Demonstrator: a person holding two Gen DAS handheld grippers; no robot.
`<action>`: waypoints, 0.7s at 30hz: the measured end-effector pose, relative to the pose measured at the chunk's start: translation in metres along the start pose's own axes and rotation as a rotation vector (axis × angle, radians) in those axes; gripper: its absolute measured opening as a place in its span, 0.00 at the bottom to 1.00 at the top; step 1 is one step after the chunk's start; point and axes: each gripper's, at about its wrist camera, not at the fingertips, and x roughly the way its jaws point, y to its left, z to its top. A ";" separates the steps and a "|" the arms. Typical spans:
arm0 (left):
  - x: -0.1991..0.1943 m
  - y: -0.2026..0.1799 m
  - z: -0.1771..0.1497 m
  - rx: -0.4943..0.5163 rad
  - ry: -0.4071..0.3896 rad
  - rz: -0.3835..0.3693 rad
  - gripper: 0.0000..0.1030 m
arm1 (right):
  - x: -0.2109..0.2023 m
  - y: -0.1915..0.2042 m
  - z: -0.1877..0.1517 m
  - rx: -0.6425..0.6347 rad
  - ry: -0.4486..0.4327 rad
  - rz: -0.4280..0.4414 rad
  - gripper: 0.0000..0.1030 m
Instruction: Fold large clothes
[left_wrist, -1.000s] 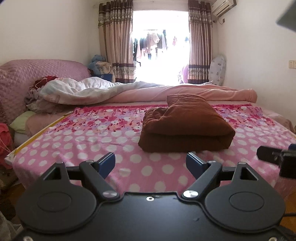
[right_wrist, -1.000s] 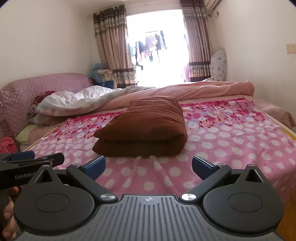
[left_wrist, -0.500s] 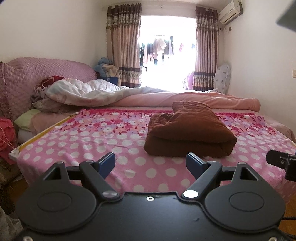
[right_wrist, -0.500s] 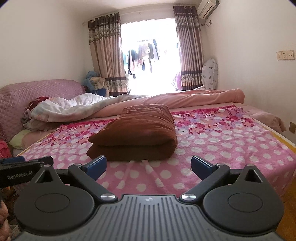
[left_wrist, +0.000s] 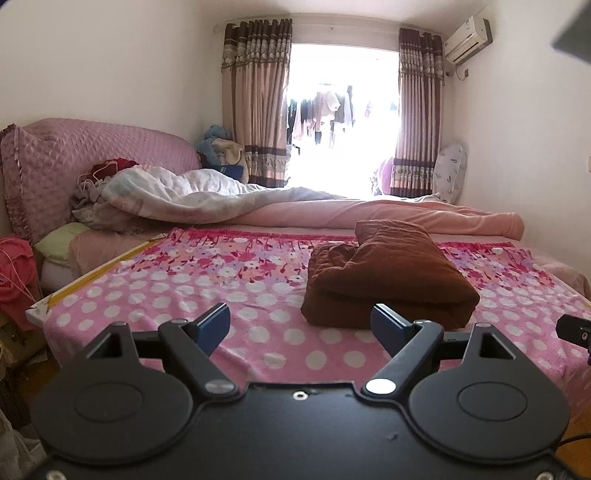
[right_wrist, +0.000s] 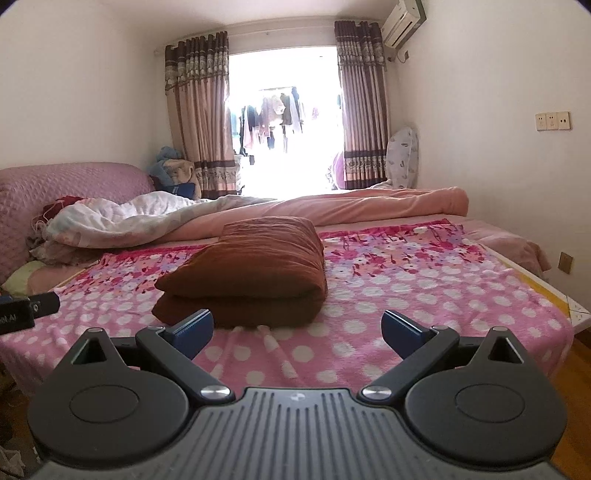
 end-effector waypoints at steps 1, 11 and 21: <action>0.001 -0.001 0.000 0.005 0.004 -0.003 0.83 | 0.000 0.001 0.000 -0.003 0.000 0.003 1.00; 0.001 -0.001 -0.001 0.009 0.015 -0.015 0.83 | -0.001 0.005 -0.001 -0.017 -0.003 0.017 1.00; 0.002 -0.002 -0.001 0.015 0.024 -0.020 0.83 | -0.003 0.010 -0.001 -0.019 -0.002 0.023 1.00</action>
